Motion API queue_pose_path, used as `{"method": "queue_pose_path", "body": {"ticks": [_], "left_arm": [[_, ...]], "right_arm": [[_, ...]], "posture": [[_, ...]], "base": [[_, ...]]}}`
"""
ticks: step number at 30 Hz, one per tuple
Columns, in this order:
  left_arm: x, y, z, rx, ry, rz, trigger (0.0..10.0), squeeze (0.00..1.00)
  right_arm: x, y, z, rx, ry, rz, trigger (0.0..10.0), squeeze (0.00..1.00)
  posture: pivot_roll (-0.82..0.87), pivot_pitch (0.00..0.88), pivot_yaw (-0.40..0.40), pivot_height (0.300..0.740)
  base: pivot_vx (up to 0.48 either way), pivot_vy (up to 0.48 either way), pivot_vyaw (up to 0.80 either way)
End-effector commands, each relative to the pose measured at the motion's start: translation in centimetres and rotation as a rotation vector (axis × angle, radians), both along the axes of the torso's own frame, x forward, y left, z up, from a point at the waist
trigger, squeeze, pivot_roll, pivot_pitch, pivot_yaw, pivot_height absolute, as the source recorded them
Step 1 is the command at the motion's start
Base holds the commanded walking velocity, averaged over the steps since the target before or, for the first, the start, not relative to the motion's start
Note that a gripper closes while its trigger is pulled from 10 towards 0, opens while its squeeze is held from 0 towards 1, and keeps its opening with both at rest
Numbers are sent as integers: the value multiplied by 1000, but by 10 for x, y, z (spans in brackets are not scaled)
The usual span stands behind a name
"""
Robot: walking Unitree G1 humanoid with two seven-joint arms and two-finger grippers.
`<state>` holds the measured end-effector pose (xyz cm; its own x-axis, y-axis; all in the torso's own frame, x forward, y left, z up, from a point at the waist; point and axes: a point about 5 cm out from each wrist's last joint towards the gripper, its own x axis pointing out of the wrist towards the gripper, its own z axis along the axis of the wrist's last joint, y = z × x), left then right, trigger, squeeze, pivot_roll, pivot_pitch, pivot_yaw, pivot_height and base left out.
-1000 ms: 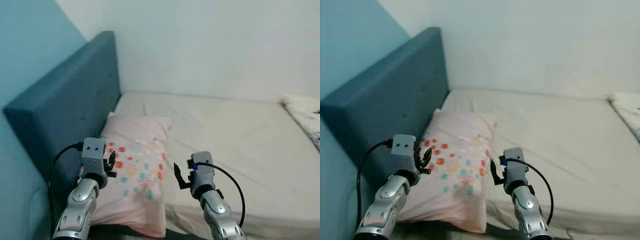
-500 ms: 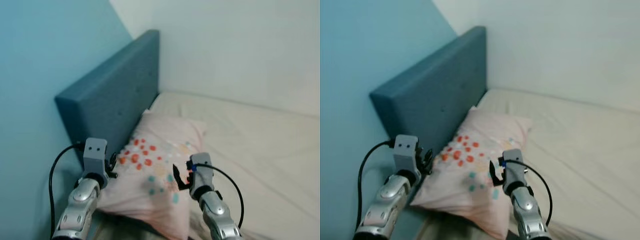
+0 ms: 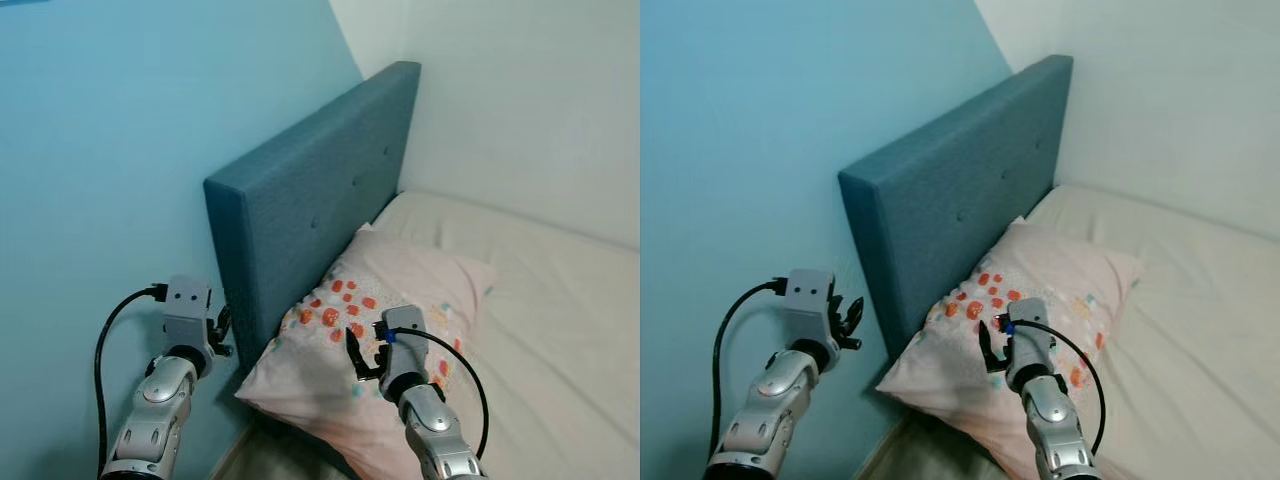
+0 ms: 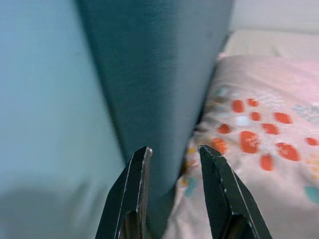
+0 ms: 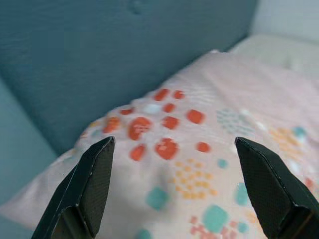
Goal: Clean up the room
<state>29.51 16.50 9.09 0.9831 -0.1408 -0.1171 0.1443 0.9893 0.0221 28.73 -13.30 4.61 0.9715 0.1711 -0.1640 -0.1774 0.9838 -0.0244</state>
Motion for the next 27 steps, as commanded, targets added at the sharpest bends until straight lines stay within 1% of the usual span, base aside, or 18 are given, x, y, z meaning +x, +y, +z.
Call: {"method": "queue_pose_path", "body": {"ticks": [1, 5, 7, 8, 10, 11, 12, 14, 18, 20, 21, 22, 23, 25, 27], "left_arm": [[1, -3, 1, -13, 4, -11, 10000, 0], [0, -7, 1, -21, -8, -41, 10000, 0], [-4, -15, -1, -37, -19, -122, 10000, 0], [-4, -15, -1, -37, -19, -122, 10000, 0], [-10, -19, -13, -4, 27, -196, 10000, 0], [-12, -17, -22, 28, 62, -198, 10000, 0], [-12, -17, -22, 28, 62, -198, 10000, 0], [-14, -12, -32, 57, 95, -178, 10000, 0], [-14, -14, -33, 39, 83, -163, 10000, 0], [-14, -17, -32, 18, 67, -172, 10000, 0], [-14, -17, -32, 18, 67, -172, 10000, 0], [-15, -22, -34, -3, 59, -210, 10000, 0], [-15, -22, -34, -3, 59, -210, 10000, 0], [-18, -25, -36, -4, 60, -246, 10000, 0], [-20, -28, -39, -6, 69, -278, 10000, 0]], "right_arm": [[-1, -1, 0, 8, 3, -14, 10000, 0], [-2, -4, -1, -11, 6, -27, 10000, 0], [-4, -8, -7, -33, 32, -60, 10000, 0], [-4, -8, -7, -33, 32, -60, 10000, 0], [-6, -14, -13, -57, 67, -88, 10000, 0], [-7, -15, -17, -71, 91, -96, 10000, 0], [-7, -15, -17, -71, 91, -96, 10000, 0], [-8, -17, -20, -90, 111, -93, 10000, 0], [-10, -18, -23, -120, 124, -84, 10000, 0], [-14, -23, -29, -157, 159, -108, 10000, 0], [-14, -23, -29, -157, 159, -108, 10000, 0], [-17, -27, -34, -159, 179, -122, 10000, 0], [-17, -27, -34, -159, 179, -122, 10000, 0], [-18, -28, -35, -156, 184, -122, 10000, 0], [-19, -24, -34, -138, 174, -92, 10000, 0]], "posture": [[38, 18, -31, 740], [38, 19, -31, 740], [41, 20, -36, 740], [41, 20, -36, 740], [39, 20, -36, 740], [35, 19, -35, 740], [35, 19, -35, 740], [32, 21, -35, 740], [26, 20, -40, 740], [22, 21, -43, 740], [22, 21, -43, 740], [16, 23, -47, 740], [16, 23, -47, 740], [12, 25, -48, 740], [10, 27, -50, 740]], "base": [[0, 0, 0], [0, 0, 0], [0, 0, 0], [0, 0, 0], [0, 0, 0], [0, 0, 0], [0, 0, 0], [0, 0, 0], [0, 0, 0], [0, 0, 0], [0, 0, 0], [0, 0, 0], [0, 0, 0], [0, 0, 0], [0, 0, 0]]}}
